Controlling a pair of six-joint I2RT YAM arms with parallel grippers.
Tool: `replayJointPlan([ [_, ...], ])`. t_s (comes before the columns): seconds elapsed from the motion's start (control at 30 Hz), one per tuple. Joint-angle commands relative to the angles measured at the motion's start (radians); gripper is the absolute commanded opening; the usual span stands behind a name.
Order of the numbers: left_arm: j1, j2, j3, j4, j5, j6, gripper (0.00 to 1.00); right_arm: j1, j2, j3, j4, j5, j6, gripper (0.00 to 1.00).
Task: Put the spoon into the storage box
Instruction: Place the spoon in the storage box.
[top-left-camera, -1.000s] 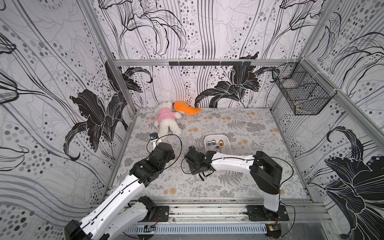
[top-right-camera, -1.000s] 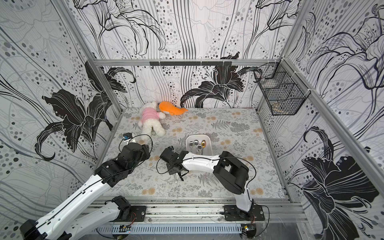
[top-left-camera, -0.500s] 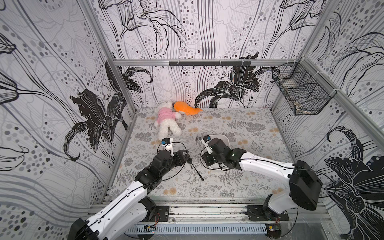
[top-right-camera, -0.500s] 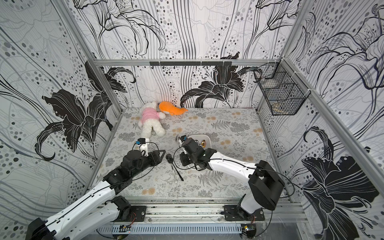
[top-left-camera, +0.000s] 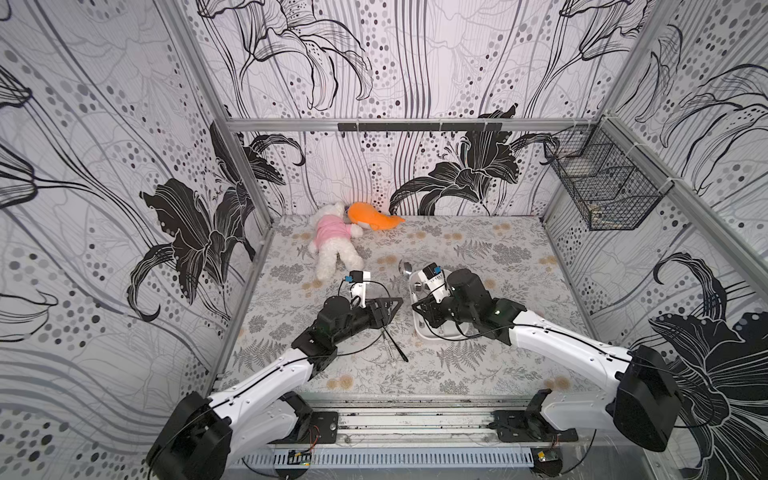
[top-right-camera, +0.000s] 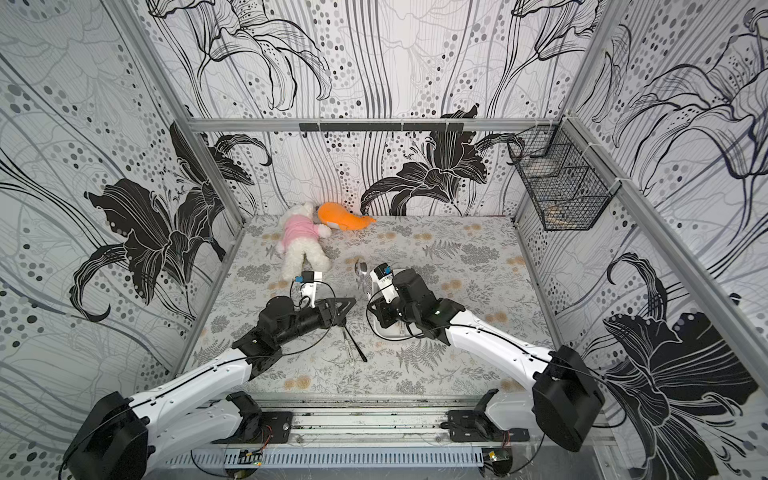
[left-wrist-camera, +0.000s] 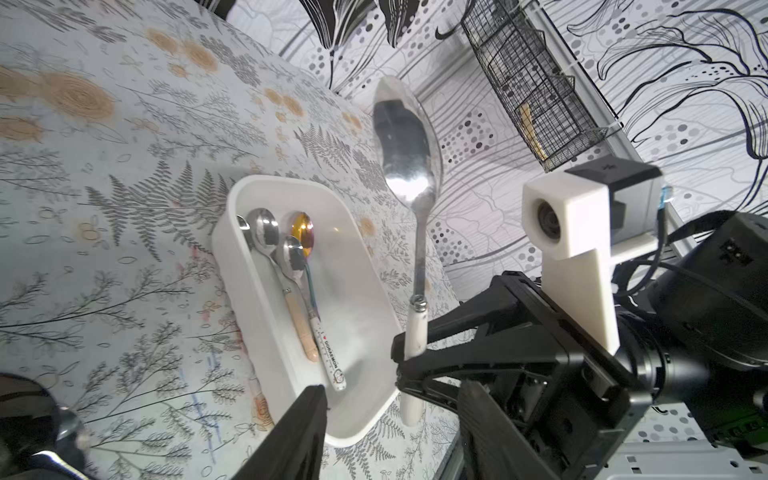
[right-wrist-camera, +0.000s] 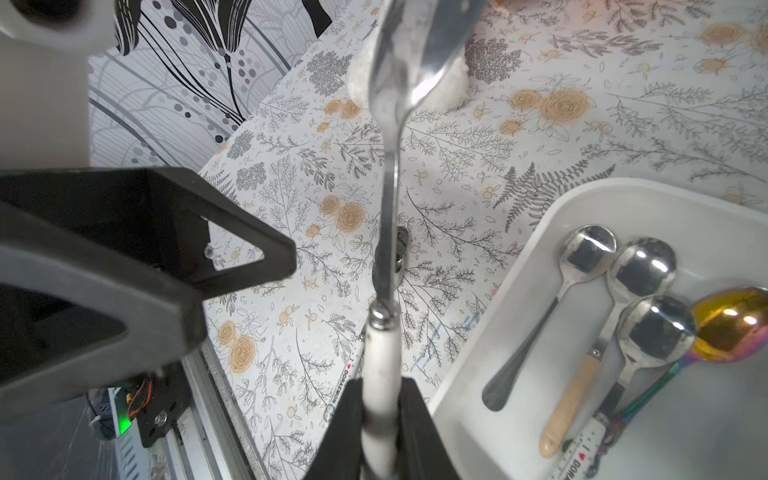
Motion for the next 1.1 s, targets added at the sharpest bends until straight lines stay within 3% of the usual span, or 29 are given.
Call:
replayJointPlan([
  [0.0, -0.031, 0.031, 0.061, 0.098, 0.011, 0.0, 0.57, -0.004, 0.001, -0.003, 0.011, 0.001, -0.028, 0.11],
  [0.23, -0.065, 0.109, 0.129, 0.053, -0.049, -0.008, 0.57, -0.004, 0.018, 0.001, -0.004, 0.022, -0.063, 0.1],
  [0.57, -0.111, 0.219, 0.3, -0.245, -0.26, -0.013, 0.53, -0.004, 0.018, -0.001, -0.011, 0.046, -0.072, 0.11],
  [1.07, -0.16, 0.323, 0.373, -0.275, -0.288, -0.053, 0.4, -0.004, 0.019, -0.003, -0.007, 0.042, -0.075, 0.11],
])
